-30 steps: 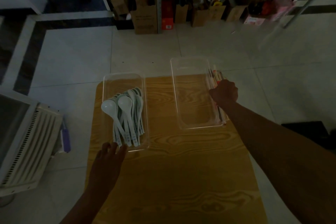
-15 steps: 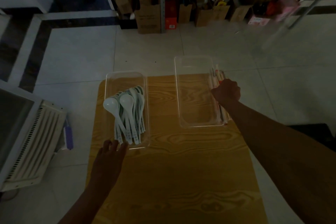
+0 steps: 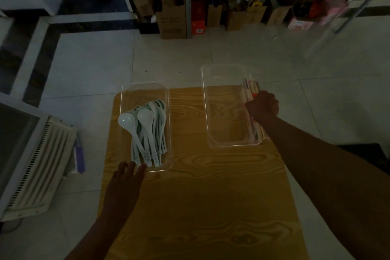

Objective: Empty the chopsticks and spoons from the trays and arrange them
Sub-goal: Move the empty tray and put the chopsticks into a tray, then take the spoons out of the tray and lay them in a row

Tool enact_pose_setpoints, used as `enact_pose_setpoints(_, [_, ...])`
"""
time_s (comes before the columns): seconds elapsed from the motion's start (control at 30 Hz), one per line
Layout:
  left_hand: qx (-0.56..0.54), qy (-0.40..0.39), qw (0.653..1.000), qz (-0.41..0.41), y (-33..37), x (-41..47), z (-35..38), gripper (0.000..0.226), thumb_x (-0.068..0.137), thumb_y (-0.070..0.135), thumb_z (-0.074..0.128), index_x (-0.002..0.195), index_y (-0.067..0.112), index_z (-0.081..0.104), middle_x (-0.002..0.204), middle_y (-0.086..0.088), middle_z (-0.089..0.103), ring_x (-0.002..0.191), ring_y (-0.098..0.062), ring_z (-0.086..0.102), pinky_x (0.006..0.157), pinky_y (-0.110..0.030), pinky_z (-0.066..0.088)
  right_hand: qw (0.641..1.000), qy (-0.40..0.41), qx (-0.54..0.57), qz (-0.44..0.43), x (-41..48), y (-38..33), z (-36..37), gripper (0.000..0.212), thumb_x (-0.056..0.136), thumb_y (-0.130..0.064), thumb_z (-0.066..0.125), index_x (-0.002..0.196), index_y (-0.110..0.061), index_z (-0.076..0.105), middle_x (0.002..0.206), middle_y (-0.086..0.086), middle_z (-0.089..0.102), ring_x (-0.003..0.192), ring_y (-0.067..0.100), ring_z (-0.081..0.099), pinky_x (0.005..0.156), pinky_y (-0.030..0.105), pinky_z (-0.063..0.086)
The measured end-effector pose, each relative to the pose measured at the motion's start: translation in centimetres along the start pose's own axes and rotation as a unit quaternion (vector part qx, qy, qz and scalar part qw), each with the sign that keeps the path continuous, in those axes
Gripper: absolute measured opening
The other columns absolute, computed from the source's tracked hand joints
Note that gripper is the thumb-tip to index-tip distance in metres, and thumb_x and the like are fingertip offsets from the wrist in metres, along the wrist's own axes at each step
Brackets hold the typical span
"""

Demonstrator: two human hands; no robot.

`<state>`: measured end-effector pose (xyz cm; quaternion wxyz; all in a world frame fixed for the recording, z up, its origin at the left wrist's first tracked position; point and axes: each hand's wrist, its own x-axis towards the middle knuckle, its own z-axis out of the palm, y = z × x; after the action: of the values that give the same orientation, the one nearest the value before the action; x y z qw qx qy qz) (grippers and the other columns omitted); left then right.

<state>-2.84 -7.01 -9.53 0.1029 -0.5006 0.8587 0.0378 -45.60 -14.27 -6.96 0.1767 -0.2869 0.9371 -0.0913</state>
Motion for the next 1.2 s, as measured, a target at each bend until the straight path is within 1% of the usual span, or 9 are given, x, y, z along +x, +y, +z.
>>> enact_pose_setpoints(0.3, [0.006,0.011,1.000,-0.011,0.2,-0.1,0.2,0.058,0.057,0.001,0.086,0.111,0.007,0.064,0.103,-0.017,0.062,0.100,-0.040,0.056,0.065,-0.043,0.056,1.000,0.002,-0.029,-0.002,-0.2,-0.1,-0.4,0.030,0.078,-0.023,0.069,0.102,-0.005,0.069,0.098,0.014,0.070,0.092,0.033,0.069,0.072,0.034,0.051])
enact_pose_setpoints(0.5, [-0.005,0.018,1.000,-0.019,0.4,-0.2,0.2,0.056,0.059,0.003,0.086,0.112,0.005,0.065,0.104,-0.018,0.064,0.099,-0.040,0.057,0.064,-0.042,0.056,0.997,0.062,-0.042,-0.019,-1.4,0.7,-1.3,0.044,0.091,-0.044,0.051,0.103,-0.005,0.068,0.100,0.014,0.069,0.093,0.034,0.066,0.078,0.037,0.048])
enact_pose_setpoints(0.7, [-0.008,-0.028,0.999,-0.021,0.3,-1.4,1.0,0.046,0.069,0.006,0.080,0.112,0.007,0.064,0.103,-0.018,0.066,0.099,-0.041,0.059,0.068,-0.045,0.057,0.979,0.109,0.047,-0.165,-8.2,-0.7,0.2,0.030,0.095,-0.031,0.047,0.095,-0.008,0.066,0.087,0.010,0.067,0.078,0.029,0.064,0.062,0.030,0.046])
enact_pose_setpoints(0.77, [-0.024,-0.034,0.998,-0.041,0.6,-2.5,0.9,0.042,0.068,0.007,0.081,0.107,0.007,0.067,0.098,-0.017,0.067,0.094,-0.039,0.061,0.063,-0.042,0.057,0.970,0.059,0.082,-0.220,-12.4,-1.3,1.8,0.024,0.096,-0.030,0.047,0.090,-0.012,0.062,0.081,0.004,0.062,0.069,0.022,0.057,0.057,0.027,0.037])
enact_pose_setpoints(0.87, [-0.044,-0.044,0.996,-0.068,1.4,-4.6,0.5,0.038,0.071,0.012,0.081,0.107,0.010,0.068,0.098,-0.015,0.068,0.094,-0.036,0.064,0.061,-0.039,0.058,0.950,-0.061,0.109,-0.285,-19.0,-1.1,5.2,0.017,0.097,-0.029,0.050,0.087,-0.017,0.055,0.082,0.000,0.055,0.072,0.017,0.054,0.061,0.029,0.036])
enact_pose_setpoints(0.93, [-0.037,-0.050,0.996,-0.066,1.8,-6.3,0.6,0.041,0.068,0.015,0.083,0.106,0.011,0.068,0.096,-0.014,0.069,0.091,-0.034,0.065,0.060,-0.038,0.059,0.939,-0.159,0.082,-0.294,-22.7,-0.8,7.9,0.021,0.097,-0.035,0.051,0.102,-0.015,0.055,0.098,0.003,0.057,0.088,0.022,0.059,0.070,0.032,0.044])
enact_pose_setpoints(1.0, [-0.039,-0.058,0.995,-0.065,2.2,-8.0,0.7,0.039,0.068,0.019,0.083,0.104,0.011,0.069,0.095,-0.012,0.069,0.088,-0.032,0.065,0.060,-0.038,0.058,0.924,-0.233,0.023,-0.303,-25.6,-0.3,9.9,0.040,0.097,-0.042,0.049,0.122,-0.010,0.052,0.117,0.008,0.057,0.105,0.026,0.058,0.082,0.036,0.048])
enact_pose_setpoints(1.1, [-0.044,-0.083,0.994,-0.058,3.0,-10.1,0.5,0.033,0.078,0.029,0.074,0.106,0.014,0.067,0.101,-0.009,0.068,0.092,-0.029,0.065,0.069,-0.038,0.057,0.916,-0.271,0.022,-0.295,-29.0,1.1,11.0,0.037,0.099,-0.038,0.048,0.124,-0.011,0.050,0.118,0.007,0.059,0.104,0.025,0.059,0.077,0.033,0.046])
enact_pose_setpoints(1.2, [-0.070,-0.102,0.992,-0.011,3.5,-11.6,0.1,0.030,0.094,0.030,0.050,0.117,0.012,0.060,0.116,-0.011,0.062,0.104,-0.031,0.059,0.085,-0.040,0.049,0.930,-0.265,0.038,-0.252,-31.7,2.7,11.4,0.024,0.099,-0.030,0.048,0.115,-0.013,0.051,0.106,0.007,0.062,0.093,0.025,0.061,0.072,0.037,0.049])
